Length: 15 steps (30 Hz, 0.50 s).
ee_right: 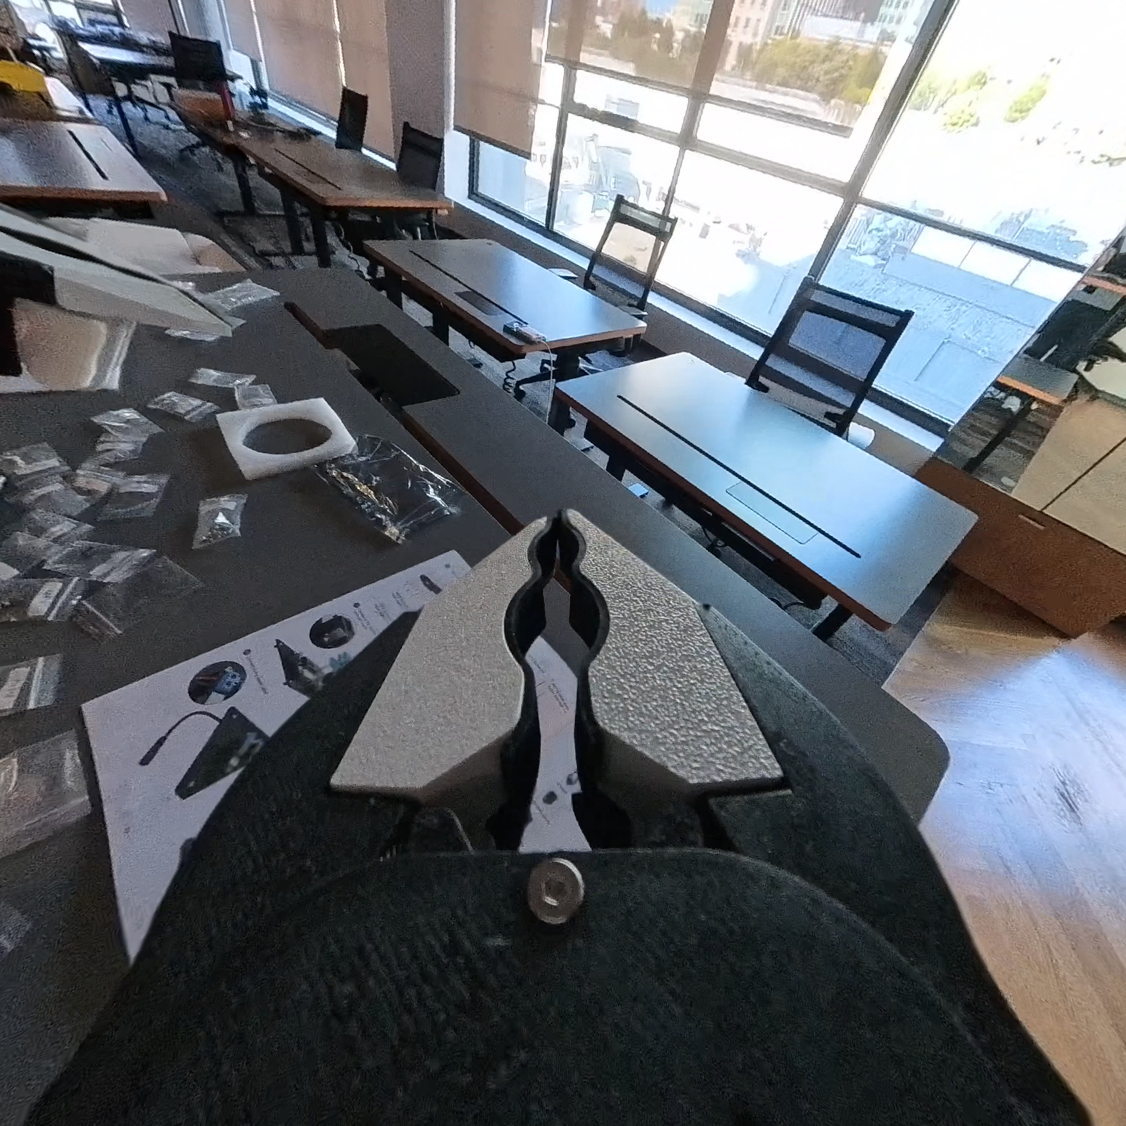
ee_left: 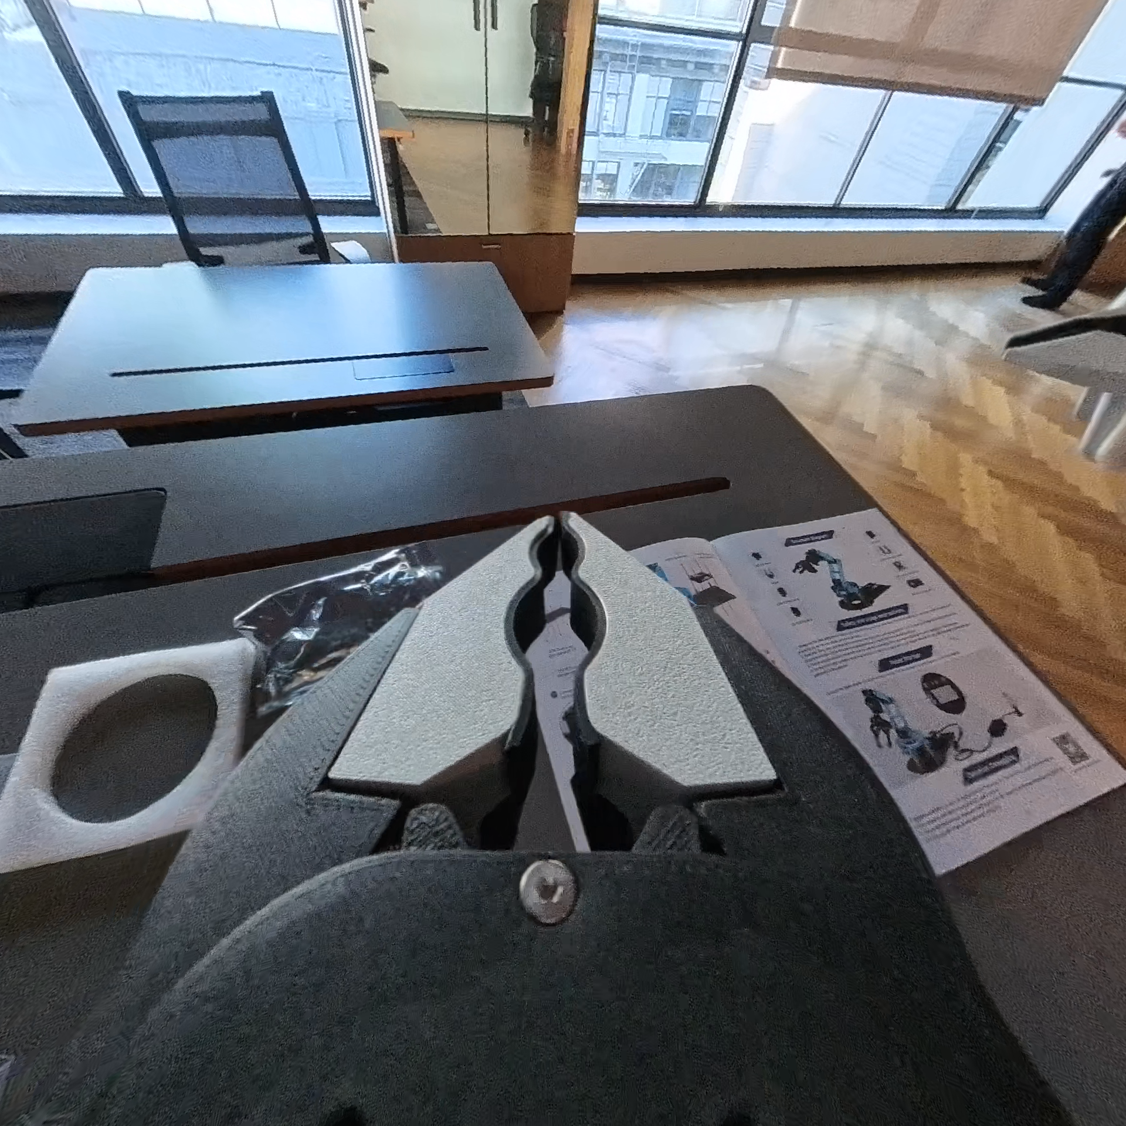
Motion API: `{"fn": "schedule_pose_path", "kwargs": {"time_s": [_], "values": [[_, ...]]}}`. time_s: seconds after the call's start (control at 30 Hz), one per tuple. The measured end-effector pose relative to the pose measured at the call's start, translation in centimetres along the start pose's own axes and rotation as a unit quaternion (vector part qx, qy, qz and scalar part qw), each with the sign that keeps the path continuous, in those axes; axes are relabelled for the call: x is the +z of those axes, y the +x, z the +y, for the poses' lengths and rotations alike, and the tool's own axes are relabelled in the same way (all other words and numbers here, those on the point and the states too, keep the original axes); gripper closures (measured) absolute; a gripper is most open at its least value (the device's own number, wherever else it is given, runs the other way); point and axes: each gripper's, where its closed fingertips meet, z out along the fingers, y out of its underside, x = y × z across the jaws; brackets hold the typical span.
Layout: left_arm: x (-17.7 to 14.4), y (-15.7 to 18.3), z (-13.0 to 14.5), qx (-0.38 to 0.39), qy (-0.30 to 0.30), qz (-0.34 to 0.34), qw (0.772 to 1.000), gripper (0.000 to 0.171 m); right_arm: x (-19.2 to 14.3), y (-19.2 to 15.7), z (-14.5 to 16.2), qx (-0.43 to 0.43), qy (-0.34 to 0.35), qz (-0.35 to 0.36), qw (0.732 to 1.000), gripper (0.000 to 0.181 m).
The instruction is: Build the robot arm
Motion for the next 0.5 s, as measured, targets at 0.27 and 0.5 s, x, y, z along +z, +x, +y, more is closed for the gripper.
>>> {"fn": "schedule_pose_path", "kwargs": {"time_s": [0.27, 0.5], "values": [[-0.9, 1.3, -1.9, -0.049, 0.056, 0.070, 0.995, 0.171, 2.3, -0.6, 0.7, 0.021, -0.003, -0.013, 1.000, 0.181], [0.3, -0.1, -1.3, -0.081, 0.054, 0.041, 0.994, 0.171, 4.8, -0.3, 4.1, 0.100, -0.054, -0.017, 0.993, 0.181]]}}
